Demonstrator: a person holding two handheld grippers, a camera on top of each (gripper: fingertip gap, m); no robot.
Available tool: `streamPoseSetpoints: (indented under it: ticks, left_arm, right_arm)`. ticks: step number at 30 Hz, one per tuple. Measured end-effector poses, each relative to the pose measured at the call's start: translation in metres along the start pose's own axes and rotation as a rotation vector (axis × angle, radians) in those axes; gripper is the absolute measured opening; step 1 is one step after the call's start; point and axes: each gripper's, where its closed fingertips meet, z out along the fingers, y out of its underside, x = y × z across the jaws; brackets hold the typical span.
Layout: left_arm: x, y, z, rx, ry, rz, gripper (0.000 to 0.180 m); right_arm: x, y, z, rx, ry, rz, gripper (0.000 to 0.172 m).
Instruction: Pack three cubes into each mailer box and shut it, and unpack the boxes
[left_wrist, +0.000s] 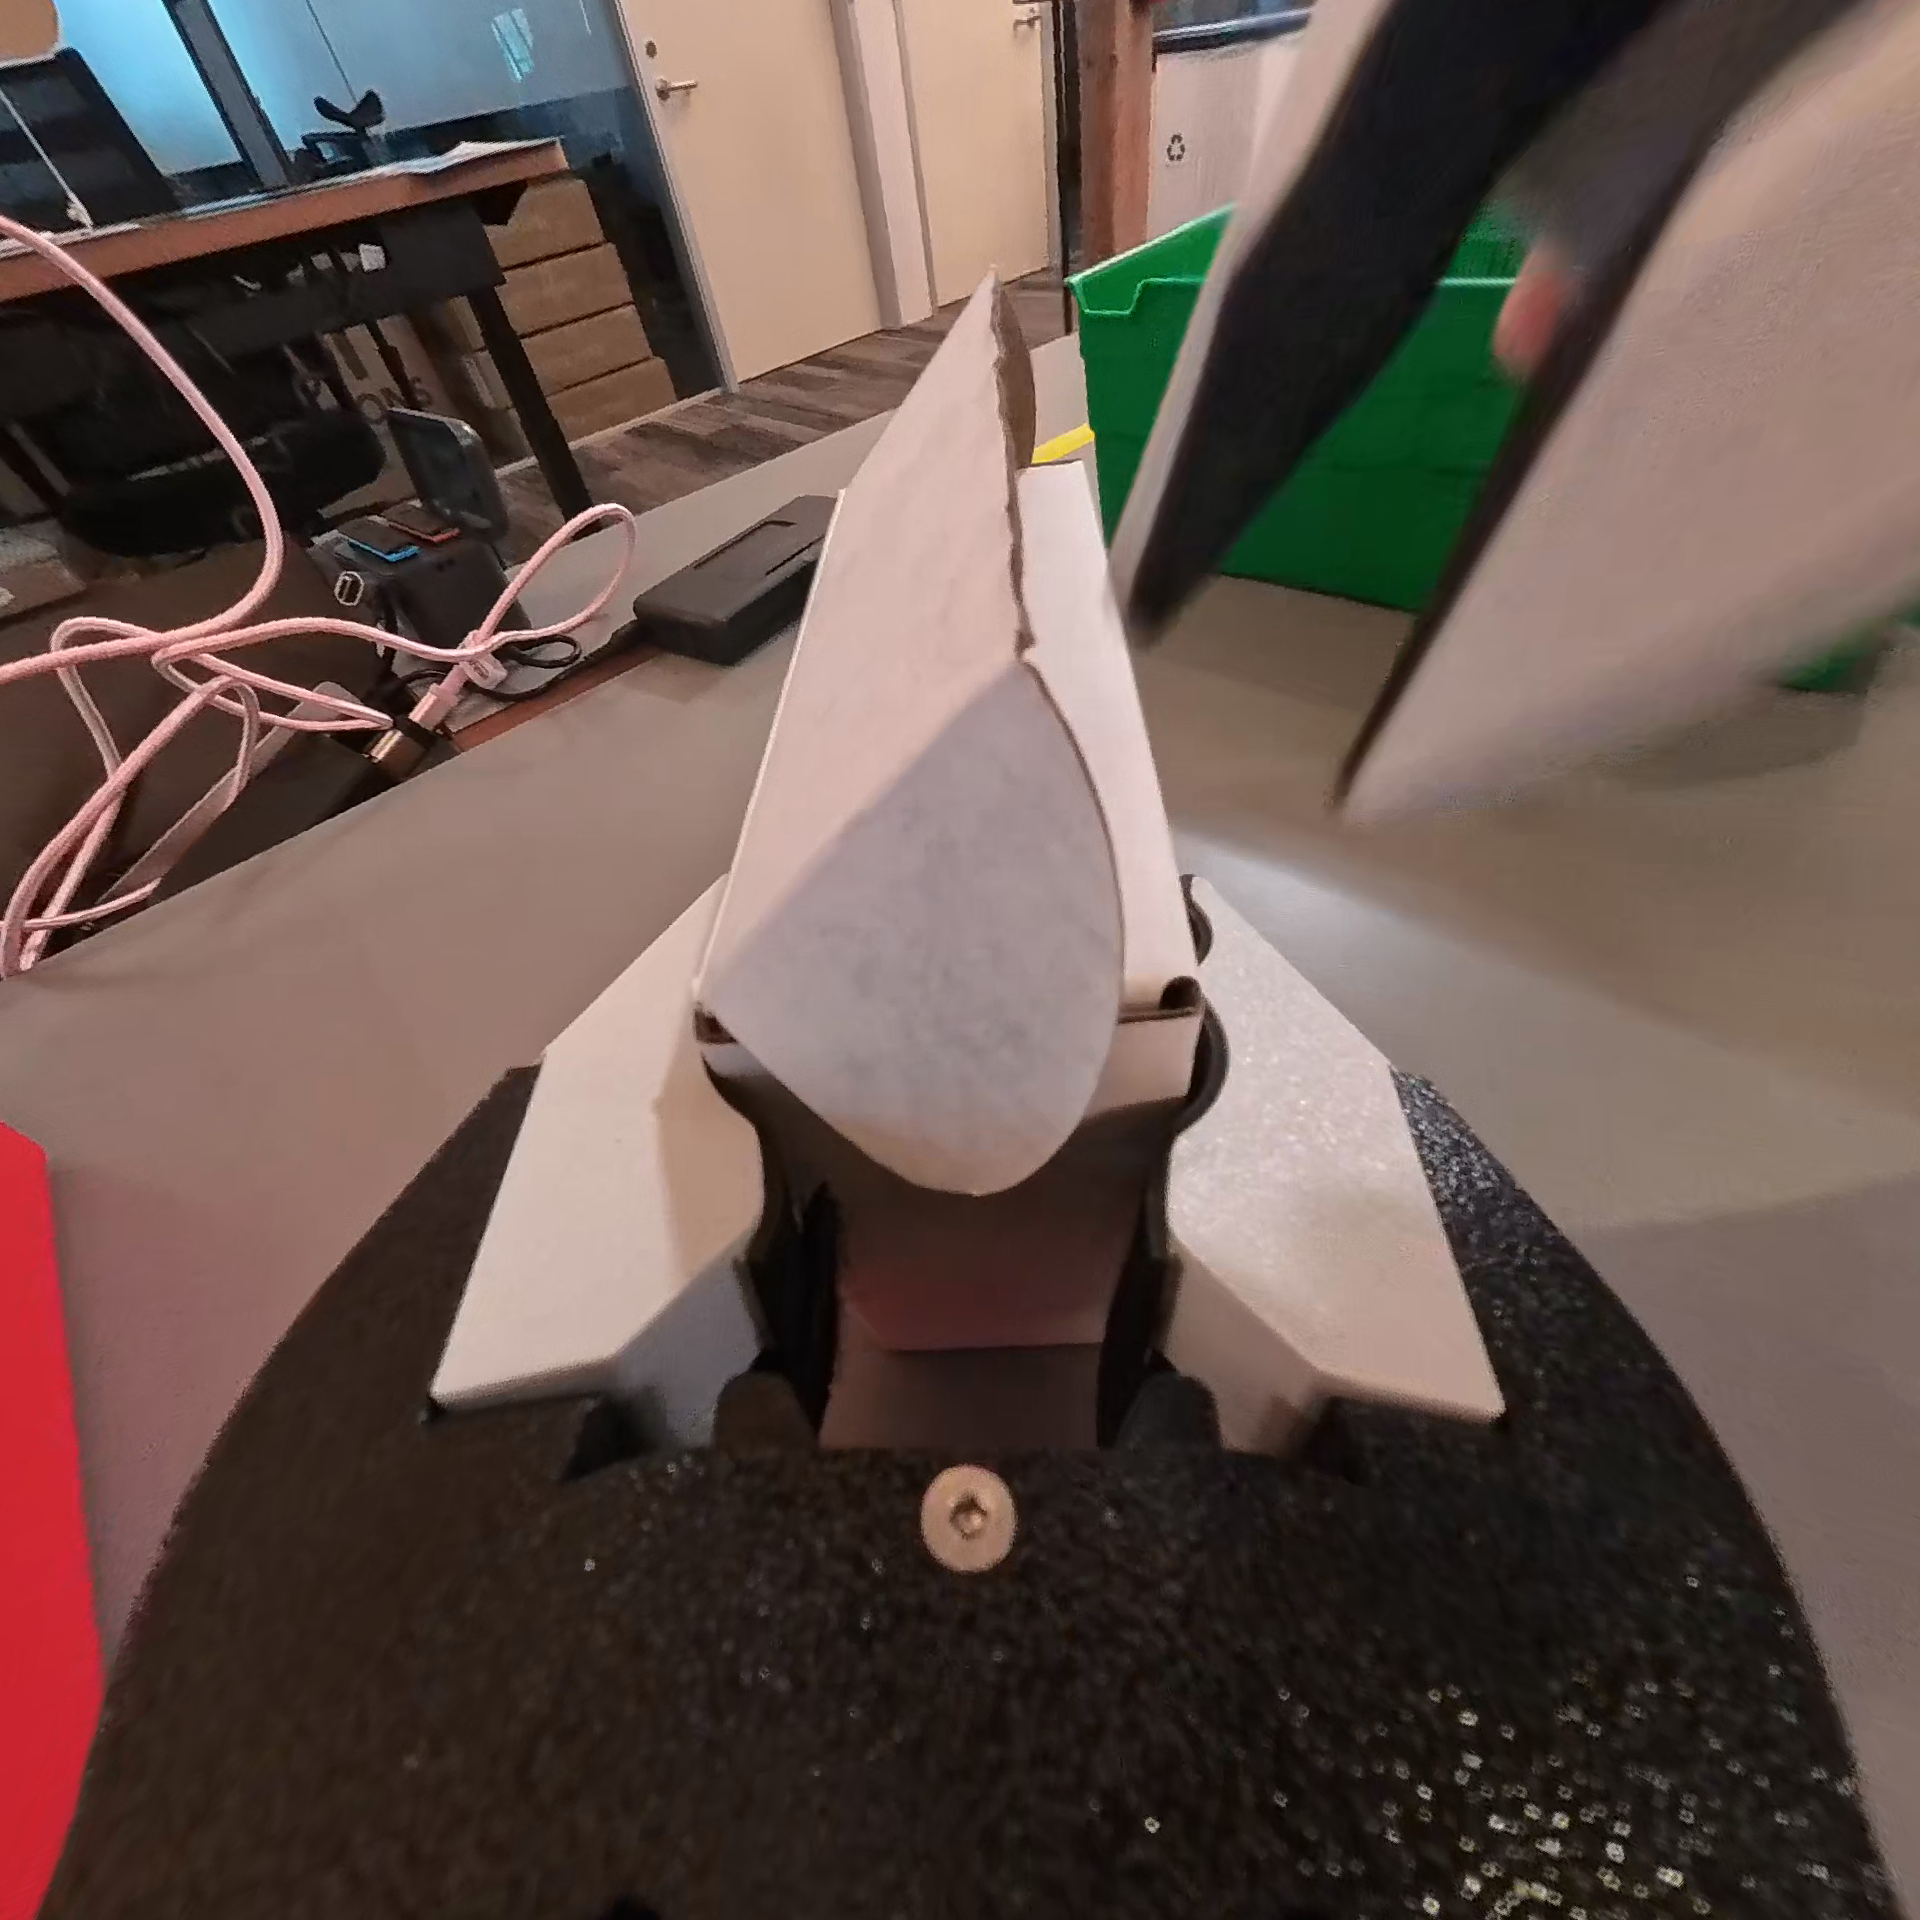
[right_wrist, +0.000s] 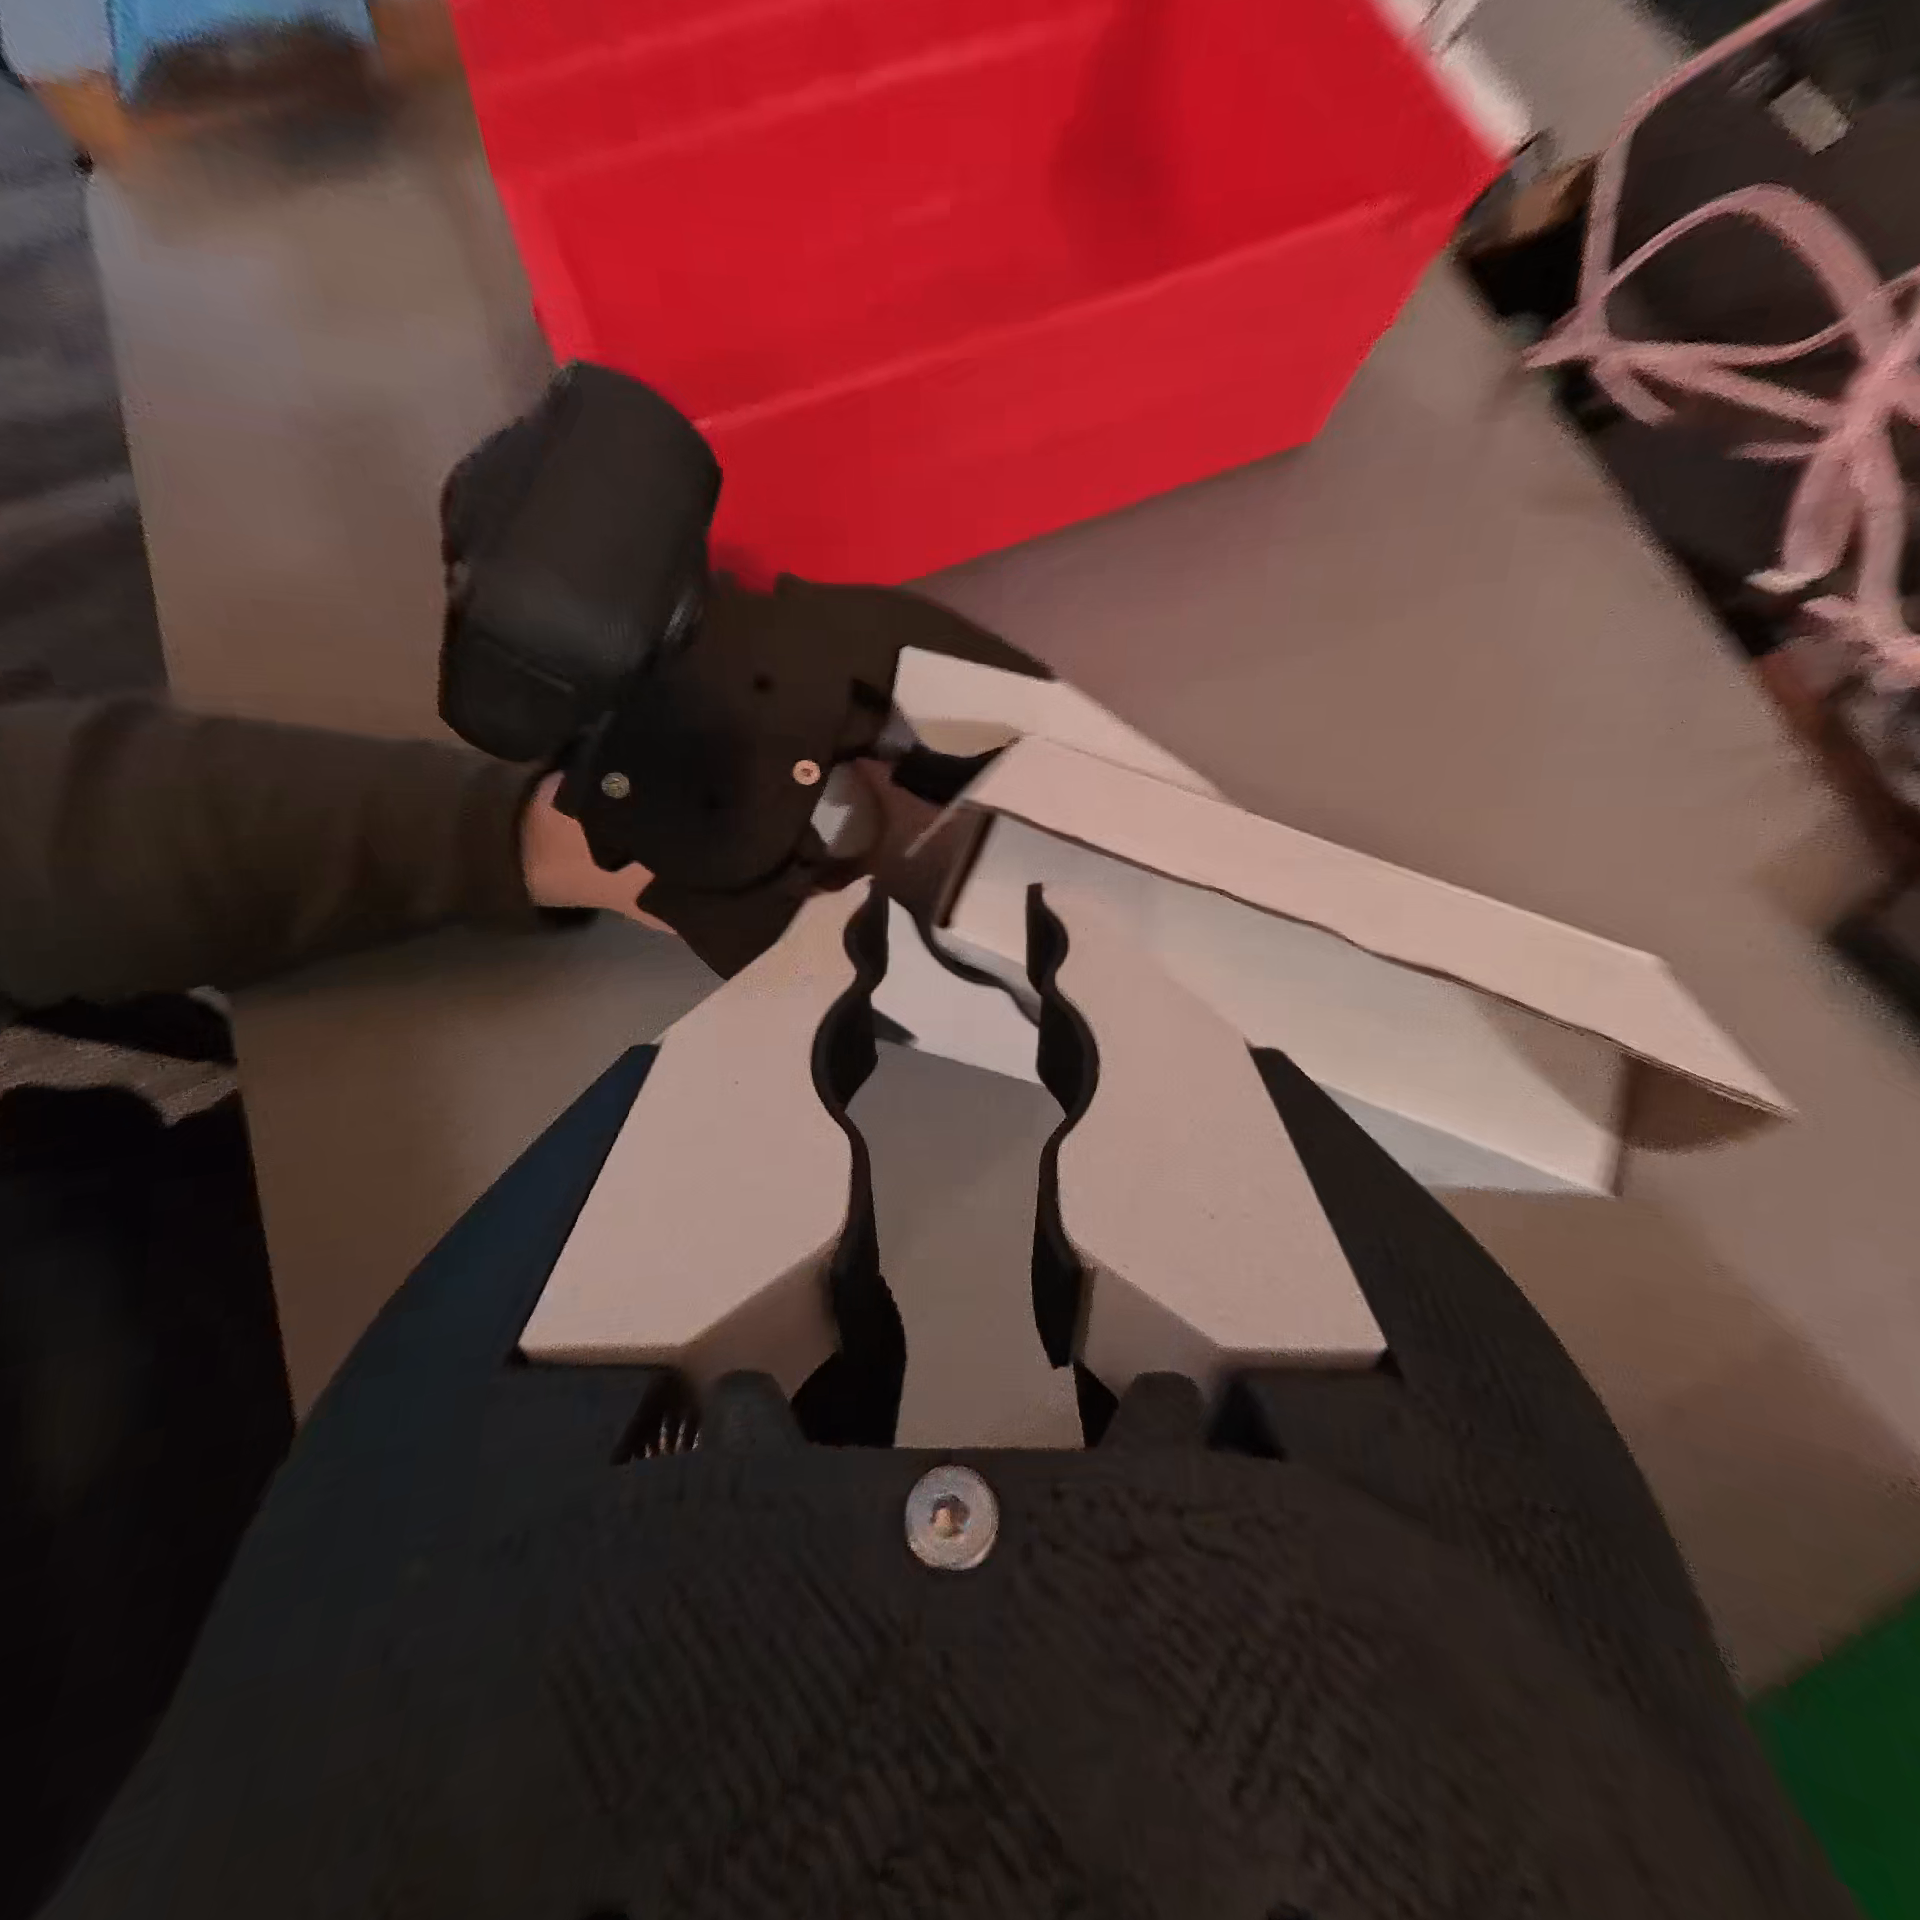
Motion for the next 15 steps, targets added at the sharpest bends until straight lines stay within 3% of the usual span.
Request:
streamPoseSetpoints:
  ticks: [5, 8, 15]
  left_arm:
    - [0.001, -0.001, 0.000, 0.000, -0.013, 0.031, 0.078]
    - [0.000, 0.000, -0.001, 0.001, -0.003, 0.016, 0.078]
    - [0.001, 0.000, -0.001, 0.001, 0.001, 0.019, 0.078]
  right_arm:
    - [-0.013, 0.004, 0.035, -0.038, -0.093, 0.051, 0.026]
    - [-0.005, 0.001, 0.036, -0.027, -0.031, 0.023, 0.009]
    - [0.003, -0.007, 0.029, 0.002, 0.069, -0.083, 0.002]
